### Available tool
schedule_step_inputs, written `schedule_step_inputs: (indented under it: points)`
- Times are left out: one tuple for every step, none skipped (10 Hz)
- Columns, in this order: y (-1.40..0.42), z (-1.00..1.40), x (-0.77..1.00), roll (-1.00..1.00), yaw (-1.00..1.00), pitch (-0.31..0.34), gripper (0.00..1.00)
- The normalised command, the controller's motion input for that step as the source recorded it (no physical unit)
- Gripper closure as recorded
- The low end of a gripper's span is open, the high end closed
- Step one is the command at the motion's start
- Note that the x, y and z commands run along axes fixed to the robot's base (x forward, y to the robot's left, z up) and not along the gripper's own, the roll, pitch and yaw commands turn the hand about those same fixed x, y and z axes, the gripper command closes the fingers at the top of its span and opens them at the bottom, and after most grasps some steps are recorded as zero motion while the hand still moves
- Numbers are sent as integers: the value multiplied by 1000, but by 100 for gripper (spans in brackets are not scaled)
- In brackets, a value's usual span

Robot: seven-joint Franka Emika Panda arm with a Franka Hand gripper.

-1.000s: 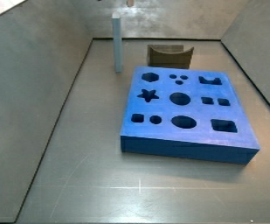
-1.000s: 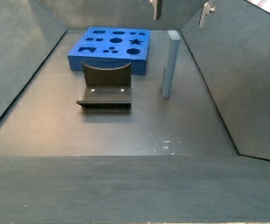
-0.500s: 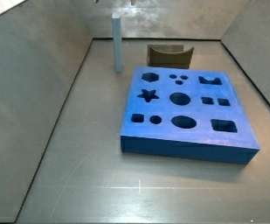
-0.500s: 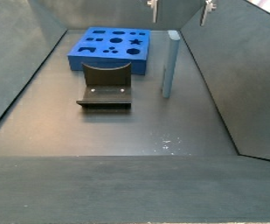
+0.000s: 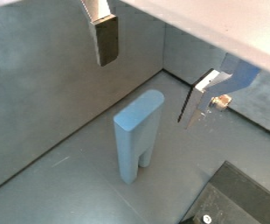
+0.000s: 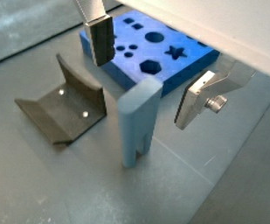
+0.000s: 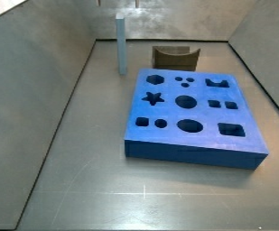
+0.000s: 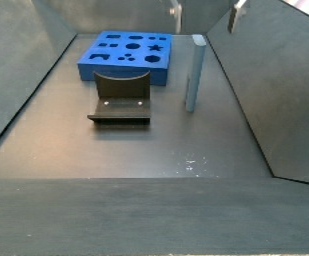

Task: Pick up the square-circle object. Move up. Rotate the square-circle object. Place the square-circle object on the fixture. Regrasp the square-circle object. Move to above the board. Insert the square-circle object.
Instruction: Rotate the square-circle object.

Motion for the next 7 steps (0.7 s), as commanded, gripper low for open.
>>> schedule_step_inputs:
  points:
    - [101, -1000, 25, -54, 41, -10, 0]
    - [76, -885, 19, -31, 21, -24, 0]
    - [65, -779, 17, -16, 12, -35, 0]
    - [42, -568, 12, 13, 1, -44, 0]
    - [31, -418, 12, 32, -5, -48, 0]
    - [27, -229, 11, 53, -9, -49, 0]
    - [0, 0, 0, 67, -13, -44, 100]
